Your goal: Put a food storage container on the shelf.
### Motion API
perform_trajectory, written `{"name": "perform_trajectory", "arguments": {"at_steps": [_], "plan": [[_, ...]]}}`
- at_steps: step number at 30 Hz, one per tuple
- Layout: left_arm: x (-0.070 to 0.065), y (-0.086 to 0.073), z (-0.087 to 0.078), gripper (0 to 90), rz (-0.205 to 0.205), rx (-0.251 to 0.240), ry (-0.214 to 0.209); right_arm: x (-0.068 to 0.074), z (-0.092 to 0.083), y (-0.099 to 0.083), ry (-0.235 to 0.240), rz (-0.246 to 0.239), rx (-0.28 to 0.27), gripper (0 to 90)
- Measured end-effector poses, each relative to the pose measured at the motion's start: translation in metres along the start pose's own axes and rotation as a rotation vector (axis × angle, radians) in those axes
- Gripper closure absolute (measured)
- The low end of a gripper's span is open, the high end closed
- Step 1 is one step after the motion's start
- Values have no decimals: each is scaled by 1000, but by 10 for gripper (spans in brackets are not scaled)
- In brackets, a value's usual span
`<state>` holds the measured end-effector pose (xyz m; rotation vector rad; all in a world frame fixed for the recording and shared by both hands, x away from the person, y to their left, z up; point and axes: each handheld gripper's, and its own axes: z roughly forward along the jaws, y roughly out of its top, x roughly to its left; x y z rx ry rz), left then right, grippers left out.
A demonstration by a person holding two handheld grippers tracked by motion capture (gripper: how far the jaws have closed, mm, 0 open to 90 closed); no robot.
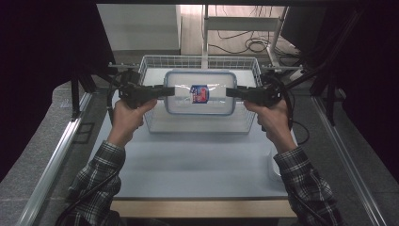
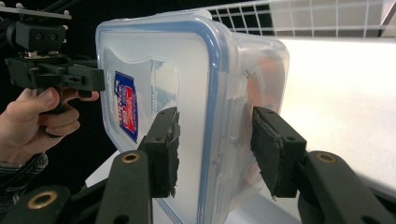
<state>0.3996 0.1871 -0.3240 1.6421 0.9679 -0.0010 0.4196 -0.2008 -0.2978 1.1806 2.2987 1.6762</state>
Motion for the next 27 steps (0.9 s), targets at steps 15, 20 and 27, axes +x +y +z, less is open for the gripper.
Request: {"name": "perform_trajectory", "arguments": {"at_steps": [15,20,27], "plan": [[21,33,9,490,-25,-5,24,-22,21,29,5,34,-11,525],[32,35,16,489,-46,-5,18,-27,26,32,-4,55,-8,522],[37,36,21,484,-46,-22,19,-37,31,36,-10,65,-15,515]]}}
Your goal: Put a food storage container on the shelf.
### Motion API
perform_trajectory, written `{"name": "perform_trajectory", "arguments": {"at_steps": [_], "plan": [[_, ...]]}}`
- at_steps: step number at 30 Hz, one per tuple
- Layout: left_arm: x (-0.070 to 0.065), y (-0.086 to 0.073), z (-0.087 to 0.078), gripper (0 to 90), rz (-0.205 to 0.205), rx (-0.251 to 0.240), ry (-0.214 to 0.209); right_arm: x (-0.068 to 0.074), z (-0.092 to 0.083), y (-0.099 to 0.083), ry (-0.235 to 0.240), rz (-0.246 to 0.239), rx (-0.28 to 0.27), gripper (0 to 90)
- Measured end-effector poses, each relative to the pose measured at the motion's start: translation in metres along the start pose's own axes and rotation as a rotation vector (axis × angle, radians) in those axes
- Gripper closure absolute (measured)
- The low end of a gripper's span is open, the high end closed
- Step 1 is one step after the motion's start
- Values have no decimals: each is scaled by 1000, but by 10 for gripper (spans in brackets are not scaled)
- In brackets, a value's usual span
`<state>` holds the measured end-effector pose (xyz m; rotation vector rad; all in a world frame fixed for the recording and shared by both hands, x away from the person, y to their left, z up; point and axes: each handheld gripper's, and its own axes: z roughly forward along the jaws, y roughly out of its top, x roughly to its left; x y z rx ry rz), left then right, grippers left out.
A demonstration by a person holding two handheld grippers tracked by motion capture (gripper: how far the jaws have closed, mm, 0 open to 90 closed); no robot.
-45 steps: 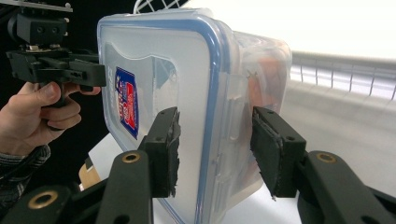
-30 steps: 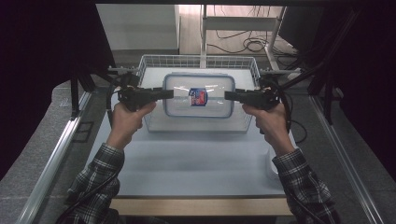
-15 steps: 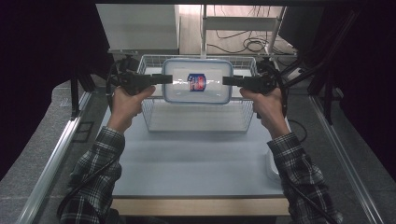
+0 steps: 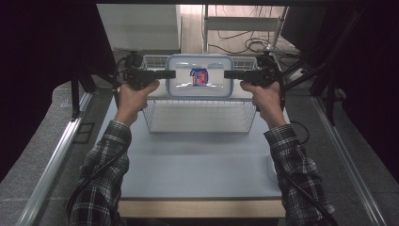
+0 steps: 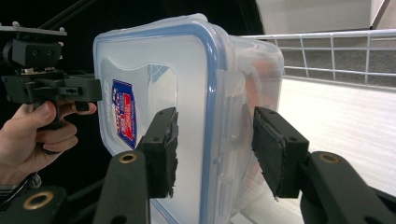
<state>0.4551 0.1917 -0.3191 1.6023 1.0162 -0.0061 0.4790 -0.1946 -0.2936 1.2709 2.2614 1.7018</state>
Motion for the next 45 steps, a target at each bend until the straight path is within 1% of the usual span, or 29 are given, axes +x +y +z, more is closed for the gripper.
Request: {"name": "perform_trajectory", "arguments": {"at_steps": [4,8,10,11,13,14,20,21,22,23,24,25,26,28,30,33,36,39,42,43,45], "plan": [[-1,-1,1,474,34,-14,11,-1,0,0,1,10,-1,511],[0,-3,1,469,34,-22,8,1,0,0,-4,-6,4,507],[-1,-4,1,461,48,-18,19,1,0,0,-9,-11,6,505],[-2,-4,3,435,54,-12,28,2,1,0,-15,-20,9,503],[-4,-5,5,426,58,-18,46,3,1,0,-19,-22,11,500],[-3,-4,5,419,64,-19,48,3,1,-1,-21,-25,13,499],[-4,-5,5,424,57,-20,46,3,1,-1,-25,-32,17,491],[-4,-5,5,423,59,-15,48,4,2,-1,-56,-48,28,494],[-4,-5,5,423,60,-11,52,4,2,-1,-56,-48,28,494],[-4,-6,6,420,53,-8,52,5,4,-2,-71,-61,39,499],[-3,-7,7,413,47,-4,50,6,6,-3,-81,-63,52,489],[-2,-7,7,401,37,-3,52,6,8,-4,-103,-72,65,471],[1,-8,8,387,27,-5,46,6,10,-6,-109,-72,68,476],[4,-8,8,393,11,-12,35,3,12,-7,-106,-56,65,484],[5,-8,8,392,10,-13,35,1,11,-7,-96,-46,62,492],[6,-6,9,379,18,-5,46,2,12,-7,-109,-54,70,495],[4,-5,9,363,28,2,68,2,12,-7,-106,-45,74,494],[4,-5,9,348,37,4,75,0,13,-7,-100,-27,71,497],[2,-5,10,309,66,11,135,-1,13,-7,-93,-3,63,496],[2,-5,11,306,68,15,143,-1,13,-6,-94,9,57,495],[4,-6,12,303,60,5,137,-1,12,-5,-107,14,43,515]]}}
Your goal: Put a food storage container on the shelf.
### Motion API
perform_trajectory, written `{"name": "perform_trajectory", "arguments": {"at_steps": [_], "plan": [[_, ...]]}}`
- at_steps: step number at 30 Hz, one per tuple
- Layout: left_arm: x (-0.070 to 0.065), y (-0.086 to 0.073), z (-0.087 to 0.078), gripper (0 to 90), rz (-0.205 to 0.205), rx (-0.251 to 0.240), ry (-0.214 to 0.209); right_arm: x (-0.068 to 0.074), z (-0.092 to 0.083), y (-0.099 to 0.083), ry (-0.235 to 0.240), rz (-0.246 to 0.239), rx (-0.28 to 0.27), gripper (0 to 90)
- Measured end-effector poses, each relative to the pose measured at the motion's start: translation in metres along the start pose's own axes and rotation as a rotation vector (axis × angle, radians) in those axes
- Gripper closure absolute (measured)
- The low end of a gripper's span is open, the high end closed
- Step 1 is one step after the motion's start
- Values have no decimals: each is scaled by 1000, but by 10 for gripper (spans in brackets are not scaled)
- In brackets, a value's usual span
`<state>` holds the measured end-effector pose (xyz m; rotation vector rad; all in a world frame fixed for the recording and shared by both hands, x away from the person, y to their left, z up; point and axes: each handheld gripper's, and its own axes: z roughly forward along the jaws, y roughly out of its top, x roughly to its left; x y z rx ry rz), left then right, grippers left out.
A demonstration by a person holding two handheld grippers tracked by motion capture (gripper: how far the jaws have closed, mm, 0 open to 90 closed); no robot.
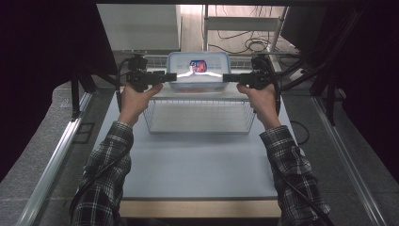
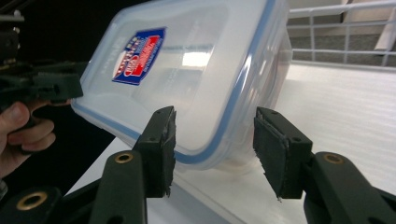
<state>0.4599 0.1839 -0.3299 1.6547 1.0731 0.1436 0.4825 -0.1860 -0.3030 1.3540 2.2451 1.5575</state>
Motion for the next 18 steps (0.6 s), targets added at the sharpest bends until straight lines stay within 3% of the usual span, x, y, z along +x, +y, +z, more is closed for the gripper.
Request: {"name": "perform_trajectory", "arguments": {"at_steps": [6,10,12,17,18], "plan": [[0,1,1,313,-12,-12,9,3,0,3,-32,-13,-15,534],[-1,2,0,314,7,-35,61,4,-1,2,-39,-14,-22,544],[-1,3,-1,320,21,-27,66,5,-1,2,-39,-18,-24,552],[-7,3,-4,313,83,-30,117,9,-2,1,-59,-61,-38,554],[-8,3,-4,305,83,-32,111,9,-3,0,-63,-73,-46,539]]}}
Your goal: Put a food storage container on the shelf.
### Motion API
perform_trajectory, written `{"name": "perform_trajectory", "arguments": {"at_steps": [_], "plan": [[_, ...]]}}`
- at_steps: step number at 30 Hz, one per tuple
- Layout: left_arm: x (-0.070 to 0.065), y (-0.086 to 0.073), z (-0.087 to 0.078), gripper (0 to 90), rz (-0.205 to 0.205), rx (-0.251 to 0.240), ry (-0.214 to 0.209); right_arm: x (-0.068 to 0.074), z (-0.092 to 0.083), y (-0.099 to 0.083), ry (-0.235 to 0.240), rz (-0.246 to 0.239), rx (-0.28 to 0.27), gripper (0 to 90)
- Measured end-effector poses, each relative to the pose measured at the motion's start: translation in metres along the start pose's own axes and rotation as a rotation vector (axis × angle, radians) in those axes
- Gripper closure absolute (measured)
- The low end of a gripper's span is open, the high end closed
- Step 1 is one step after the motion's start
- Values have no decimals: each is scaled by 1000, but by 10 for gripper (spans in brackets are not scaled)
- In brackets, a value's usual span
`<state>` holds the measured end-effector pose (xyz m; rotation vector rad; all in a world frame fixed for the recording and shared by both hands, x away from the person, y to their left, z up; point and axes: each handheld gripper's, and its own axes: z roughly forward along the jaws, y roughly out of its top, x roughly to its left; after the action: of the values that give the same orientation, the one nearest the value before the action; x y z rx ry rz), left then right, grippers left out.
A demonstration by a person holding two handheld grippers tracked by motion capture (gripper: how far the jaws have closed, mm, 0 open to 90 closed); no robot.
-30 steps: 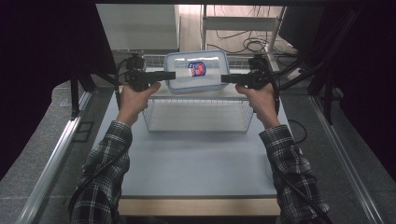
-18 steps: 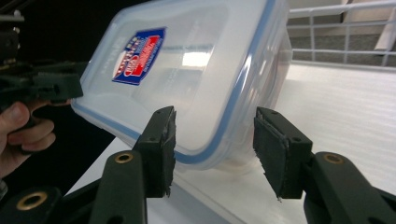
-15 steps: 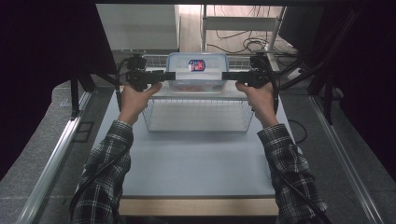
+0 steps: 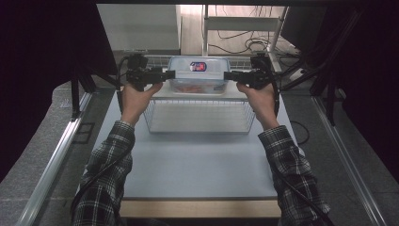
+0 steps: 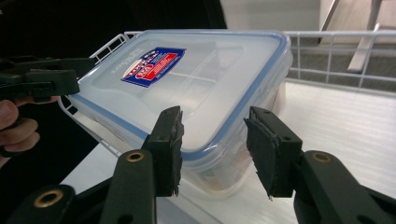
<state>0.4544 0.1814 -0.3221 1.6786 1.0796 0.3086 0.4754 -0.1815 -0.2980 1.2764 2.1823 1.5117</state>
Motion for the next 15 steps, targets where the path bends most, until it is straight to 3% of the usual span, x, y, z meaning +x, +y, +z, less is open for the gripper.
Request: {"name": "perform_trajectory", "arguments": {"at_steps": [3,6,15], "plan": [[-5,-2,-3,284,15,8,-29,3,-4,-3,5,-35,-12,481],[-11,-7,-7,255,64,29,-17,8,-12,-10,5,-88,-26,406],[-25,-25,-16,174,135,69,-45,14,-21,-27,34,-132,-20,279]]}}
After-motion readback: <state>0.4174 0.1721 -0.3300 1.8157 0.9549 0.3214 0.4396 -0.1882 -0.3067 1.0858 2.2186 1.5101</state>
